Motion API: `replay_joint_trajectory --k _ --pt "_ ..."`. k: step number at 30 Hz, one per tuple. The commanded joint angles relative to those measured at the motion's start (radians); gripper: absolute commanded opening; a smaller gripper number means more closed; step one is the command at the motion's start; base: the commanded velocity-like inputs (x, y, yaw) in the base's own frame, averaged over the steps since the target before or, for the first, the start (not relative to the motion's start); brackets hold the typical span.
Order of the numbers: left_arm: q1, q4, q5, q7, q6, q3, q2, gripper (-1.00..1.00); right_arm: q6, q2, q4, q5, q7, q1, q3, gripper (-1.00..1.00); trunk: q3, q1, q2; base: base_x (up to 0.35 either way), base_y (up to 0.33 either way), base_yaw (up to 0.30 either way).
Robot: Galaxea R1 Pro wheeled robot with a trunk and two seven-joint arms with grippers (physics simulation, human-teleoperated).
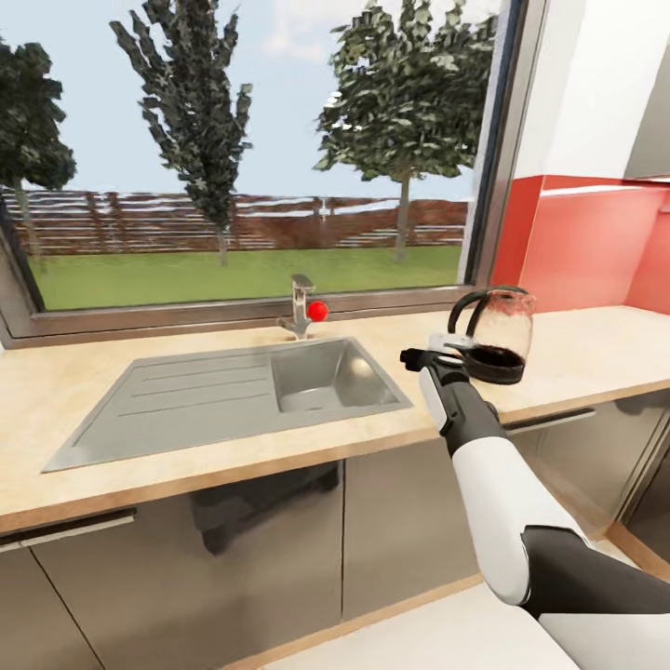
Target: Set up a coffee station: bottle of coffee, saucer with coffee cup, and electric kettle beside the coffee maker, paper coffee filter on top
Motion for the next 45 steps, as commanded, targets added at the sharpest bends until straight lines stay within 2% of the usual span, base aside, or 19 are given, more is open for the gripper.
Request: replay_joint_trajectory --k 1,14,17,18,22,37,39,42,45 --pt "0.0 -0.001 -0.002 -0.003 -0.002 0.003 0.0 1.0 0.006 0.001 -0.001 0.004 0.0 0.0 -0.003 1.0 -0.001 0.0 0.0 0.009 -0.033 0.111" --pt "0.008 -0.001 0.0 -0.002 -0.001 0.006 -0.003 1.0 0.004 0.0 -0.003 0.006 -0.007 0.0 -0.003 1.0 -0.001 0.0 0.0 0.056 -0.072 0.016" --pt "0.024 -0.001 0.022 -0.001 -0.002 0.057 -0.004 1.0 0.004 0.0 -0.003 0.006 -0.008 0.0 -0.003 1.0 -0.001 0.0 0.0 0.003 -0.004 0.0" --pt "0.038 -0.001 0.037 -0.002 -0.002 0.12 -0.005 1.0 0.004 0.0 -0.003 0.006 -0.008 0.0 -0.003 1.0 -0.001 0.0 0.0 0.0 0.0 0.0" --pt "0.047 -0.001 0.042 -0.002 -0.003 0.143 -0.007 1.0 0.004 0.0 -0.003 0.006 -0.008 0.0 -0.003 1.0 -0.001 0.0 0.0 0.0 0.0 0.0" --pt "0.051 -0.001 0.045 -0.001 -0.004 0.155 -0.012 1.0 0.003 0.0 -0.005 0.002 -0.009 0.0 -0.006 1.0 -0.001 0.0 0.0 0.001 -0.002 0.0" --pt "0.051 -0.001 0.045 -0.002 -0.004 0.155 -0.012 1.0 0.003 0.0 -0.006 0.002 -0.026 -0.001 -0.006 1.0 -0.001 0.0 0.0 0.038 -0.062 0.0" --pt "0.051 -0.001 0.045 -0.002 -0.004 0.154 -0.012 1.0 0.005 0.0 -0.007 0.001 -0.099 -0.005 -0.006 1.0 -0.001 0.0 0.0 0.011 -0.019 0.0" --pt "0.051 -0.001 0.045 -0.002 -0.004 0.154 -0.012 1.0 0.008 0.0 -0.008 0.001 -0.125 -0.013 -0.005 1.0 -0.001 0.0 0.0 0.001 -0.002 0.0"
